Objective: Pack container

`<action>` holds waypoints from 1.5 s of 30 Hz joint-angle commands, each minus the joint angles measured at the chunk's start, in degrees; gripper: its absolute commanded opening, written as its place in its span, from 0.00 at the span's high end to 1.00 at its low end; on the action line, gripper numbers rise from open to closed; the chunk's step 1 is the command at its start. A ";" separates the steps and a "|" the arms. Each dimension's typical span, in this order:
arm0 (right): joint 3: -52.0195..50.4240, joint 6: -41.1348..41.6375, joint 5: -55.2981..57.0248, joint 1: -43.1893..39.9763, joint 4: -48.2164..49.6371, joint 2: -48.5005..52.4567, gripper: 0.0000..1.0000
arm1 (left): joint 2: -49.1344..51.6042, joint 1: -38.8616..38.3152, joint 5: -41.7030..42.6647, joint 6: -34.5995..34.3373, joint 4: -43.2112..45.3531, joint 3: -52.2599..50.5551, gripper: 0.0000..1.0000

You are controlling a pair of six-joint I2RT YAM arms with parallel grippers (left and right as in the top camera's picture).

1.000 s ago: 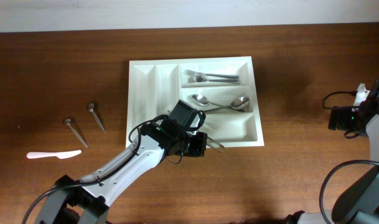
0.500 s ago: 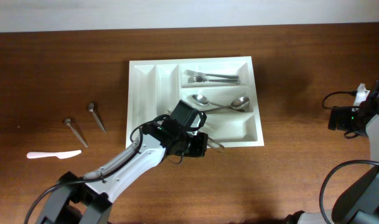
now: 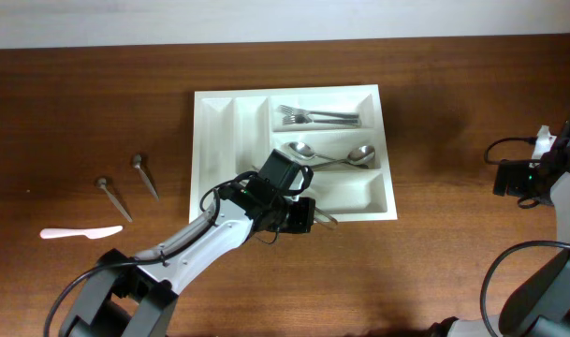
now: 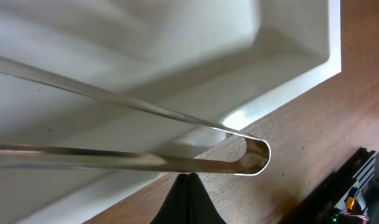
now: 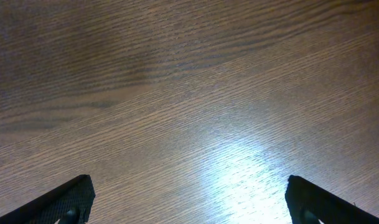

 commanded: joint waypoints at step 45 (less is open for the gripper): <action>-0.17 0.68 0.50 0.00 0.13 -0.11 0.01 | 4.57 0.07 0.26 1.18 1.16 12.70 0.79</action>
